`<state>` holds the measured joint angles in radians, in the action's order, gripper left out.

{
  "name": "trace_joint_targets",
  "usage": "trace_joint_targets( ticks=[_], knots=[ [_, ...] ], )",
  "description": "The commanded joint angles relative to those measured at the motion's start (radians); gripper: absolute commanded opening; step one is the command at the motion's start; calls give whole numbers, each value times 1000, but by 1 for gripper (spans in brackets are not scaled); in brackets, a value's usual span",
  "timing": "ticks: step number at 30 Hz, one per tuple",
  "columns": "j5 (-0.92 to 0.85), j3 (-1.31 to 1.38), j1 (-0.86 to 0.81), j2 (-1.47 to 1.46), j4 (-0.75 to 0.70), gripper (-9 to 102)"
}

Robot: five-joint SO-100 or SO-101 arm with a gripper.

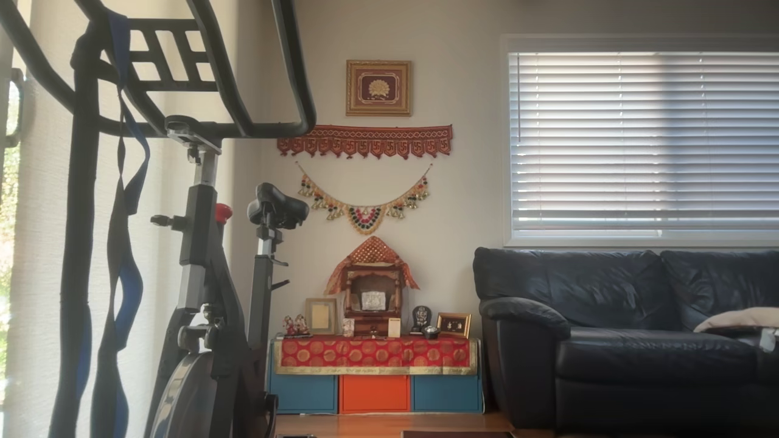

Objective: Sort medicines into box.

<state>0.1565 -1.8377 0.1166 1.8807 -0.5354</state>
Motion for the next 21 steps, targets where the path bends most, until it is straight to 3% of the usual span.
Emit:
trace_joint_targets(
  ticks=[1,21],
  knots=[
    [-11,35,15,17,-15,1],
    [-25,72,44,-67,-127,1]
  ],
)
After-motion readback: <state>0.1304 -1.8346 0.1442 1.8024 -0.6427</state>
